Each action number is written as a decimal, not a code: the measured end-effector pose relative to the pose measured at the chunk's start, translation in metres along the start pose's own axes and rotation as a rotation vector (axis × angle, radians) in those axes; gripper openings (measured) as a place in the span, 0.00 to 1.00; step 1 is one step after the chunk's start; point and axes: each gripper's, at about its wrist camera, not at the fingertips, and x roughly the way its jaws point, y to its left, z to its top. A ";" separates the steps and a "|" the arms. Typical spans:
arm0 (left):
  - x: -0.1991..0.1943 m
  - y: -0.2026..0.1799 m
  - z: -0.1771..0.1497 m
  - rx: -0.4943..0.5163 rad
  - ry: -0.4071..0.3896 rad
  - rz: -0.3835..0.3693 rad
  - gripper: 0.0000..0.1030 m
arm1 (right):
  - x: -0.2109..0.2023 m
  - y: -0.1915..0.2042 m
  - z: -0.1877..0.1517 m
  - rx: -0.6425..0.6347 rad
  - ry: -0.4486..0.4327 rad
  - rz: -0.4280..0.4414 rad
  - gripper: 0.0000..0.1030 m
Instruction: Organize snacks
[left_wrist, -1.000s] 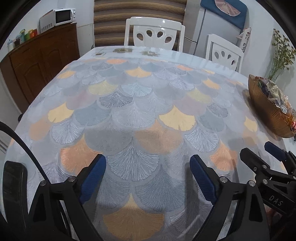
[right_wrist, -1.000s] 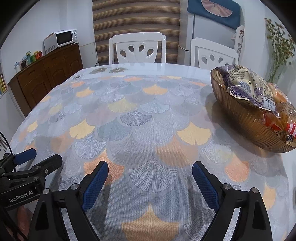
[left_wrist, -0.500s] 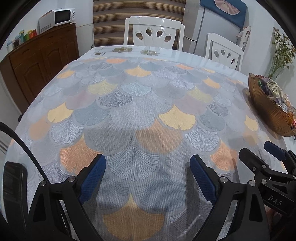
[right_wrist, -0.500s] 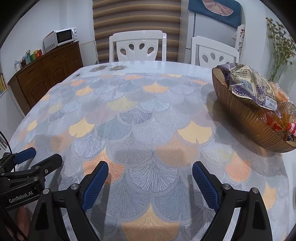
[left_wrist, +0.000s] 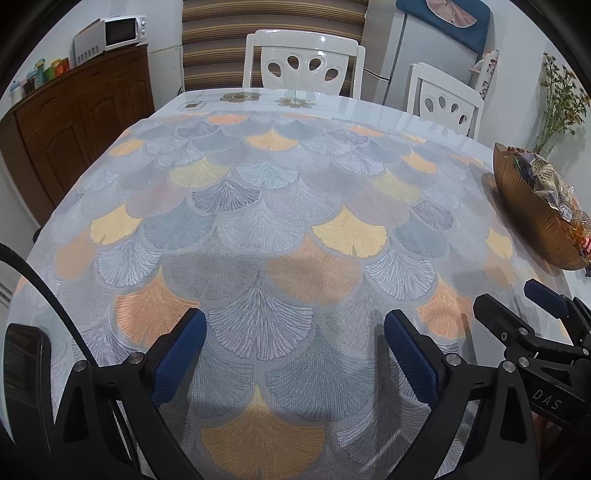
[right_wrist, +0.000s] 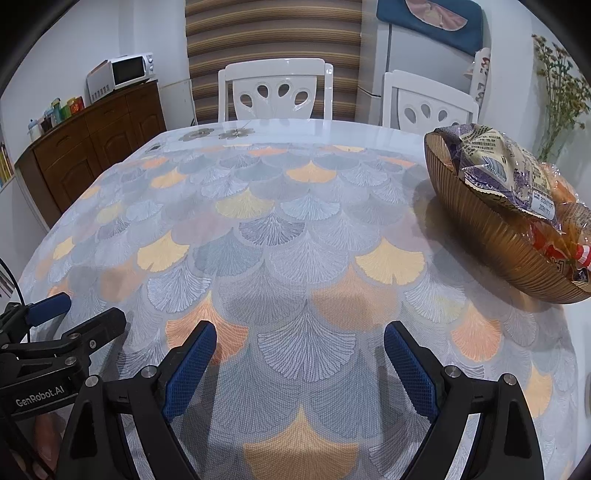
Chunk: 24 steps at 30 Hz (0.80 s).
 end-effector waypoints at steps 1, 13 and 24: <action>0.000 0.000 0.000 0.001 0.000 0.000 0.95 | 0.000 0.000 0.000 0.000 0.000 0.000 0.88; 0.000 -0.001 -0.001 -0.002 0.000 -0.001 0.96 | 0.001 0.001 0.000 -0.002 0.004 0.002 0.88; 0.000 -0.002 -0.001 -0.002 0.000 -0.001 0.96 | 0.001 0.000 0.000 -0.003 0.004 0.002 0.88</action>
